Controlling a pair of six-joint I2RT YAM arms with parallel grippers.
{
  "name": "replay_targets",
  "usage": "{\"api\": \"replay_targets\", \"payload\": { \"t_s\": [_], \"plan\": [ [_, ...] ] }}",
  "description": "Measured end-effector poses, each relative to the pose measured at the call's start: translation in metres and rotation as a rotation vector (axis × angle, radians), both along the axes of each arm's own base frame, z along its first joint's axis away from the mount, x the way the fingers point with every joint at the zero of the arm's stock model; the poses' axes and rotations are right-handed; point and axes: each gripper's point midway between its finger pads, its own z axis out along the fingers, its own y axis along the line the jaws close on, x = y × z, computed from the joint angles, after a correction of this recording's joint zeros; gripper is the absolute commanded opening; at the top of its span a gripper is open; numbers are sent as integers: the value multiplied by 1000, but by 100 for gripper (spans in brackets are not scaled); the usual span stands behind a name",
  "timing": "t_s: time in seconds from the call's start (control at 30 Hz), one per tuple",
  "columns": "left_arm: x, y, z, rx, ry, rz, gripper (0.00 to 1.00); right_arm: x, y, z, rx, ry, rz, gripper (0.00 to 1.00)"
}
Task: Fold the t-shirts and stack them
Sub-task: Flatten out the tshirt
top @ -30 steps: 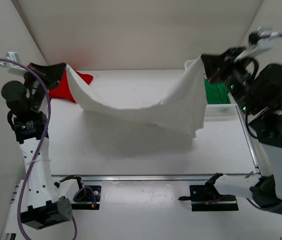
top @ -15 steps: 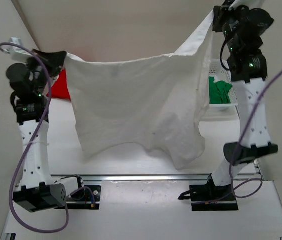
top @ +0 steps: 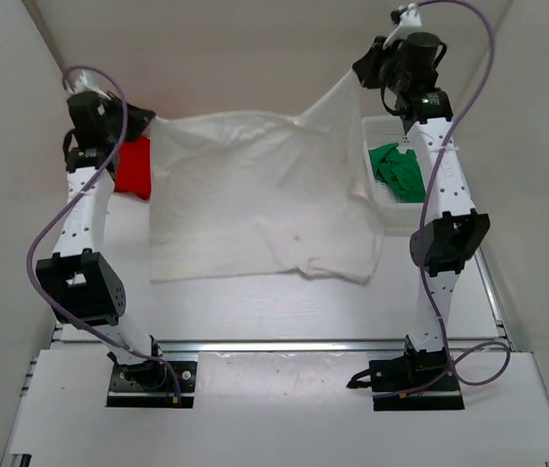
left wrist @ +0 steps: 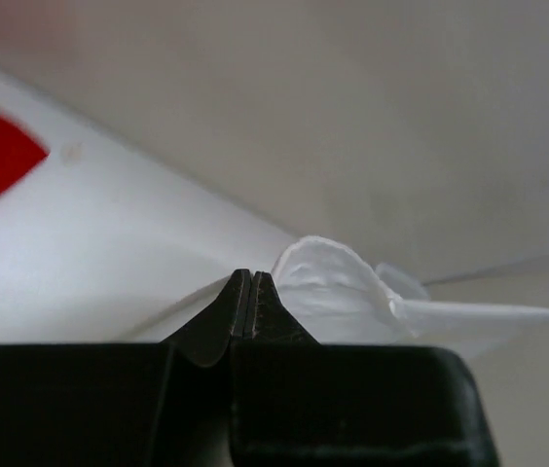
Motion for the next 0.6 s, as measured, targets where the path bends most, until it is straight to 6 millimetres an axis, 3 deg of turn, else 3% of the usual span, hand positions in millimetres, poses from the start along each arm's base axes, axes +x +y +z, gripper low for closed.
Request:
{"api": "replay_targets", "payload": {
  "t_s": [0.1, 0.2, 0.27, 0.33, 0.4, 0.5, 0.53, 0.6],
  "plan": [
    [-2, 15, 83, 2, -177, 19, 0, -24, -5, 86, 65, -196, -1, 0],
    [-27, 36, 161, 12, -362, 60, 0, -81, -17, 184, 118, -418, 9, 0],
    [-49, 48, 196, 23, -449, 91, 0, -129, -25, 240, 132, -553, 21, 0],
    [-66, 55, 214, 33, -496, 114, 0, -178, -27, 281, 136, -666, 42, 0],
    [-77, 55, 217, 38, -516, 121, 0, -205, -28, 293, 127, -704, 49, 1],
    [-78, 56, 193, 38, -475, 129, 0, -218, -25, 271, 103, -664, 55, 1],
    [-76, 57, 176, 40, -442, 136, 0, -217, -24, 251, 94, -627, 55, 0],
    [-74, 56, 134, 50, -364, 157, 0, -206, -25, 189, 77, -499, 41, 0]
  ]
}}
